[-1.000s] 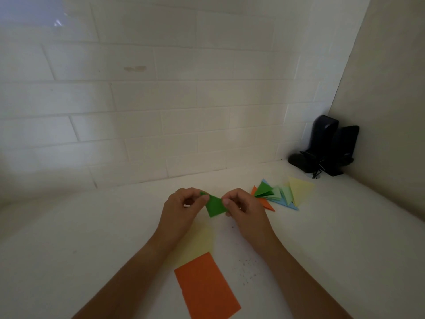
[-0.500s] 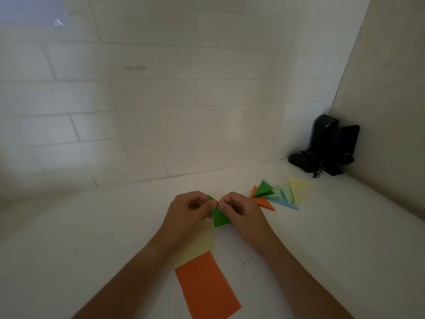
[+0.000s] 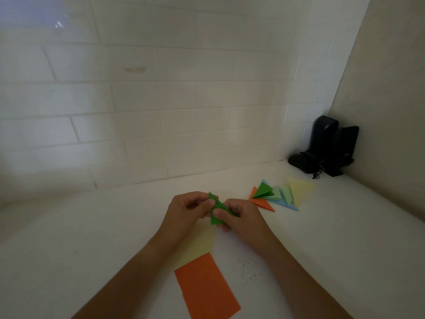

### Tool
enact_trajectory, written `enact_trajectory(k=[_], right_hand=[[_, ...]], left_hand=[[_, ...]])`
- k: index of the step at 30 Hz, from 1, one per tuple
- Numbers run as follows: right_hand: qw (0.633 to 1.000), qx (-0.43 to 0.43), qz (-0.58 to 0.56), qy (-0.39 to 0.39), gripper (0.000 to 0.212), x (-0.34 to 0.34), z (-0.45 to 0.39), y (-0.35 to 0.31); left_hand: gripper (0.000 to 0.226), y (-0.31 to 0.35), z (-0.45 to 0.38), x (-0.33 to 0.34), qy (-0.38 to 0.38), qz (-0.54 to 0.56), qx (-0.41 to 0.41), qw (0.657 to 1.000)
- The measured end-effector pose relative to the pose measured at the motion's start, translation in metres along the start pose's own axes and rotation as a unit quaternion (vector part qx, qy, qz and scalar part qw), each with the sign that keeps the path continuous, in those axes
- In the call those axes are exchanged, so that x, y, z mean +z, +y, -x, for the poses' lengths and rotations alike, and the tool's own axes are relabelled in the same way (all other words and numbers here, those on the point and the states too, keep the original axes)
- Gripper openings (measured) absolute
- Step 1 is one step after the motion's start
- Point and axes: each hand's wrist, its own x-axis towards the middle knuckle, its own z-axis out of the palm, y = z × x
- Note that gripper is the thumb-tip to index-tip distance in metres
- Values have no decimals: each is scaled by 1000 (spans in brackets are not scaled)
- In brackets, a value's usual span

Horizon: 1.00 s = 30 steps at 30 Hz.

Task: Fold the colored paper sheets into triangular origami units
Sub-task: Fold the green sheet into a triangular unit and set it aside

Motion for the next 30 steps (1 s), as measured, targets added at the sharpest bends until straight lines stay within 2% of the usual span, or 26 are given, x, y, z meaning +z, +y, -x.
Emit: enact_trajectory(k=[13,20,30], right_hand=[[999,-4,5,-33,21,1,1,-2],[999,-49,-10,16,14,1,-3,2],[998,-59,22,-1,18,2,-3,2]], left_hand=[[17,7,2,-2,-12,52,-13,998],[10,7,3,-1,-5,41,-10,999],[7,6,2,-1,11,27,-32,999]])
